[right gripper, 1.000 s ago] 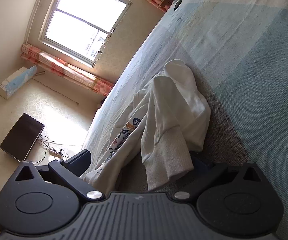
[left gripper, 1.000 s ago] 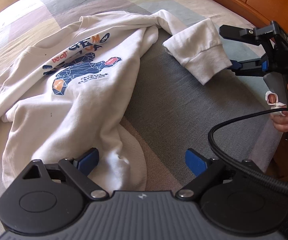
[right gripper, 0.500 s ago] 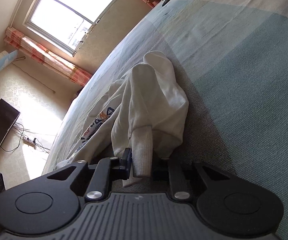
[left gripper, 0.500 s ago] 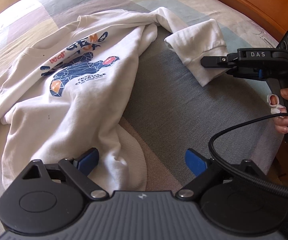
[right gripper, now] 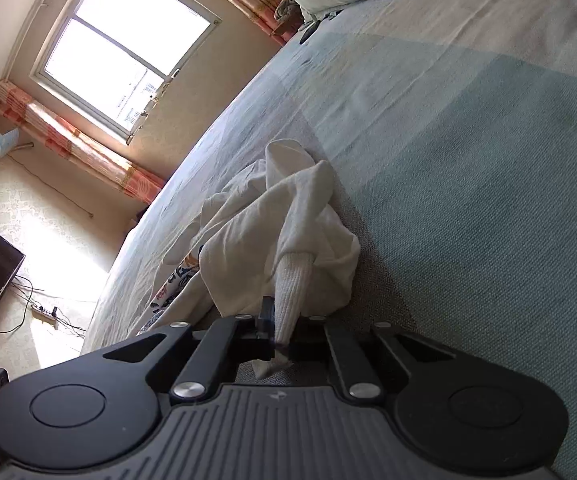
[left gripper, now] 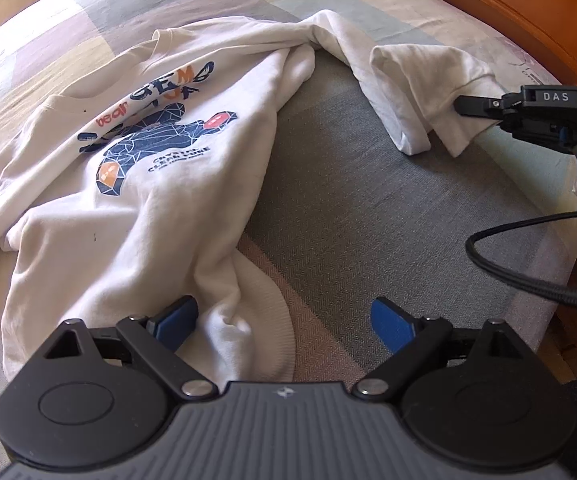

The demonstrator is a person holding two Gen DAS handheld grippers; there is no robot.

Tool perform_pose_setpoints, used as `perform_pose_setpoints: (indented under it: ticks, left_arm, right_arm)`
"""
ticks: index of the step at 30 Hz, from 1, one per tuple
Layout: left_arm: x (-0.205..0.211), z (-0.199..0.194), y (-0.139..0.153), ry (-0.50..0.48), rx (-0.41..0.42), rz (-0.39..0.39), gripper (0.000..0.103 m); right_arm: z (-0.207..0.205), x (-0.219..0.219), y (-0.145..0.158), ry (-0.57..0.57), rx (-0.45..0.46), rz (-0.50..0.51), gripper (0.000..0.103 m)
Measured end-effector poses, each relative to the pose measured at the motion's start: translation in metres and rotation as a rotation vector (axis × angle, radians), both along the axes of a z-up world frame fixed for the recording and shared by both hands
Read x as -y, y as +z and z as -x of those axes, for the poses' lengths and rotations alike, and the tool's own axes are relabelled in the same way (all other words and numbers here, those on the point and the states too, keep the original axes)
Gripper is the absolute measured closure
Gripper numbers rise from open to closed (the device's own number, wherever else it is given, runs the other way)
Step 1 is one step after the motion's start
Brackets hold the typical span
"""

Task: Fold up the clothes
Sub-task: 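Pull the sleeve with the right gripper along the bed toward the headboard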

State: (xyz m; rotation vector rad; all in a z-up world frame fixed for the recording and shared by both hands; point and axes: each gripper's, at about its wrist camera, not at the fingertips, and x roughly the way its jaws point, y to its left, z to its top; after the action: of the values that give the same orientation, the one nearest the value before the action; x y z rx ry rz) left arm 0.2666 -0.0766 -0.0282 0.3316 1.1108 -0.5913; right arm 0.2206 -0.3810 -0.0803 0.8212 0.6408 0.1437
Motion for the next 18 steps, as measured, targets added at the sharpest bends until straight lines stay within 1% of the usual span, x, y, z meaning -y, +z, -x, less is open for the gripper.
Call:
perform_pose_setpoints:
  ticks: [3, 8, 10, 14, 18]
  left_arm:
    - [0.005, -0.001, 0.000, -0.016, 0.006, 0.003, 0.010]
    - [0.010, -0.004, -0.002, -0.026, 0.006, -0.001, 0.010]
    - [0.011, -0.005, -0.003, -0.022, 0.004, -0.003, 0.010]
    - [0.012, -0.006, -0.001, -0.016, 0.006, -0.005, 0.010]
    - [0.016, -0.005, 0.009, -0.024, 0.047, -0.008, 0.010]
  right_arm:
    - [0.015, 0.019, 0.012, -0.038, -0.044, 0.069, 0.095]
    - [0.040, 0.061, 0.029, -0.100, -0.183, 0.237, 0.095]
    - [0.047, 0.078, 0.039, -0.116, -0.214, 0.304, 0.095]
    - [0.050, 0.111, 0.061, -0.160, -0.273, 0.425, 0.095]
    - [0.046, 0.160, 0.080, -0.215, -0.312, 0.522, 0.095]
